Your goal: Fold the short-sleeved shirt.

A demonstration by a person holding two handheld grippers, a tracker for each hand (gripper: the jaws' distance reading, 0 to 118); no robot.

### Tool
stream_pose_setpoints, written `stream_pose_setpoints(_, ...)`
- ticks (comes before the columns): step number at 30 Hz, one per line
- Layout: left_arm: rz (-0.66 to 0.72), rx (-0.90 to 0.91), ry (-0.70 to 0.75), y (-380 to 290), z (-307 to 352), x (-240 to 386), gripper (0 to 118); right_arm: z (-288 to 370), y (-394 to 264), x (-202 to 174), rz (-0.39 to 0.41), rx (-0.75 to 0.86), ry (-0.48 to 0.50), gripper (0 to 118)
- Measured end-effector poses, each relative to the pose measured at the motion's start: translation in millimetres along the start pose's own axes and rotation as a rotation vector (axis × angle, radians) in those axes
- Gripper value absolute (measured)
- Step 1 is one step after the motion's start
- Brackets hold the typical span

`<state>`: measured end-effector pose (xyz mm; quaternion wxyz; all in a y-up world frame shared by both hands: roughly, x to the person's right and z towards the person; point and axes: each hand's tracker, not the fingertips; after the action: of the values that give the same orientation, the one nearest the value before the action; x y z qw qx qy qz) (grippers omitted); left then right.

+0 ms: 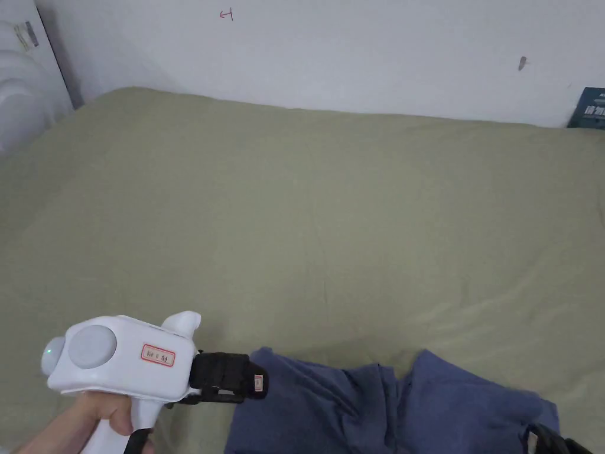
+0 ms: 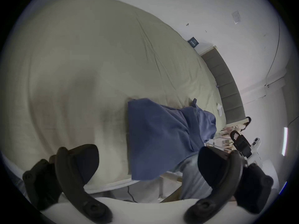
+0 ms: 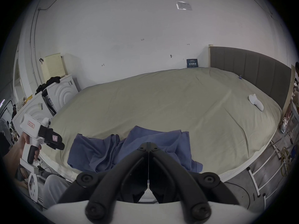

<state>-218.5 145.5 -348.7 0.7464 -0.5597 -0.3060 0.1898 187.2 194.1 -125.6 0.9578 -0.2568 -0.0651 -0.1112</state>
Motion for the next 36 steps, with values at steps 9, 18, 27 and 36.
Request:
stream_pose_setpoints(9, 0.167, -0.022, -0.243, 11.9, -62.5, -33.0, 44, -2.7, 8.5, -13.7, 0.061, 0.0, -0.003, 3)
stream_pose_setpoints(18, 0.199, 0.051, -0.181, 0.6, -35.9, -32.5, 16, 6.9, 12.4, -14.2, 0.076, 0.017, -0.006, 3)
stream_pose_setpoints(27, 0.195, 0.215, 0.149, -7.7, 94.7, -46.7, 16, 11.1, 12.0, -13.3, 0.063, 0.037, 0.034, 3)
stream_pose_setpoints(36, -0.135, 0.17, 0.472, -1.8, 93.6, 102.0, 16, 20.7, 2.2, -11.1, 0.044, 0.044, 0.081, 3)
